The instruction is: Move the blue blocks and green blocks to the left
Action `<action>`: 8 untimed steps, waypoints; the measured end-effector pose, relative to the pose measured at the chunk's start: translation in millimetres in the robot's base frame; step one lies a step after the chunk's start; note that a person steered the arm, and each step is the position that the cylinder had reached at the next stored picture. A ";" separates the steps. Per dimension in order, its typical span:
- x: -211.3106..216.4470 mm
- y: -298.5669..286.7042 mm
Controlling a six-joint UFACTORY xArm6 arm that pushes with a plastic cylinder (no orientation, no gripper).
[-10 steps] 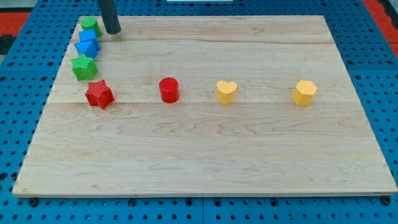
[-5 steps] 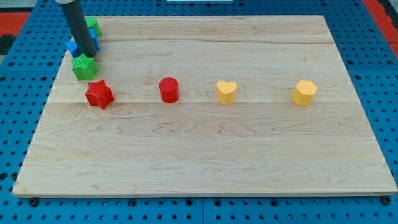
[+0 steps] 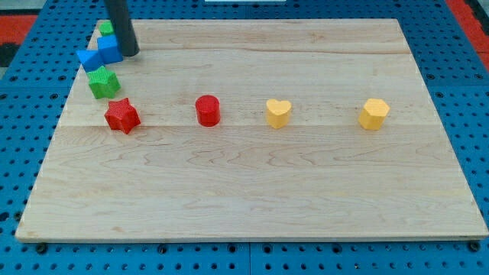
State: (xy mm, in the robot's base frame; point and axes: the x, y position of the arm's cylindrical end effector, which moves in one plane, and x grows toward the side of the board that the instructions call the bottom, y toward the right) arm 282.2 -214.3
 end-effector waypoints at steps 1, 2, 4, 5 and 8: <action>0.4 -15.0; 7.8 13.9; 70.9 24.7; 72.7 -6.9; 46.2 65.4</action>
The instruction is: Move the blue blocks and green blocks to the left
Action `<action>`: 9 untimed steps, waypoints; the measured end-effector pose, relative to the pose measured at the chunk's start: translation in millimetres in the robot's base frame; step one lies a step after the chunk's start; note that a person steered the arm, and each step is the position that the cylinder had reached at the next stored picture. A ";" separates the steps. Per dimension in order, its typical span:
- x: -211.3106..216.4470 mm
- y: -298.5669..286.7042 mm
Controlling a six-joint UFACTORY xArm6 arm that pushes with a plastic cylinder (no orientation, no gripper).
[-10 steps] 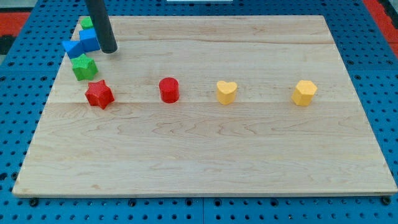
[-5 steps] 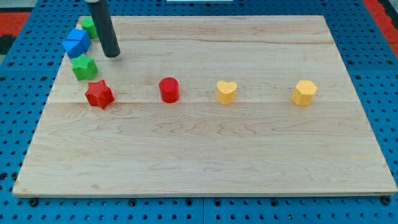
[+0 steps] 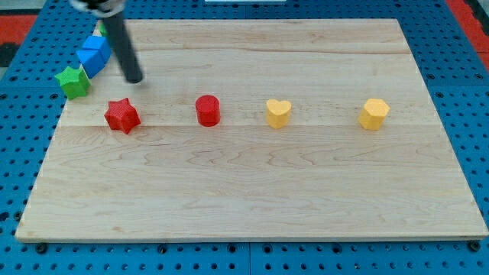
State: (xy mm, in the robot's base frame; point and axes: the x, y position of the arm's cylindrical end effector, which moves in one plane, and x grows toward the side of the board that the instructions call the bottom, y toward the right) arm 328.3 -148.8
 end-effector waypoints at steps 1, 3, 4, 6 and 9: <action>-70.4 20.8; -100.0 -81.1; -108.4 -99.4; -68.6 -57.5; -52.8 -79.3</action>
State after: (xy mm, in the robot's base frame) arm 275.6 -228.1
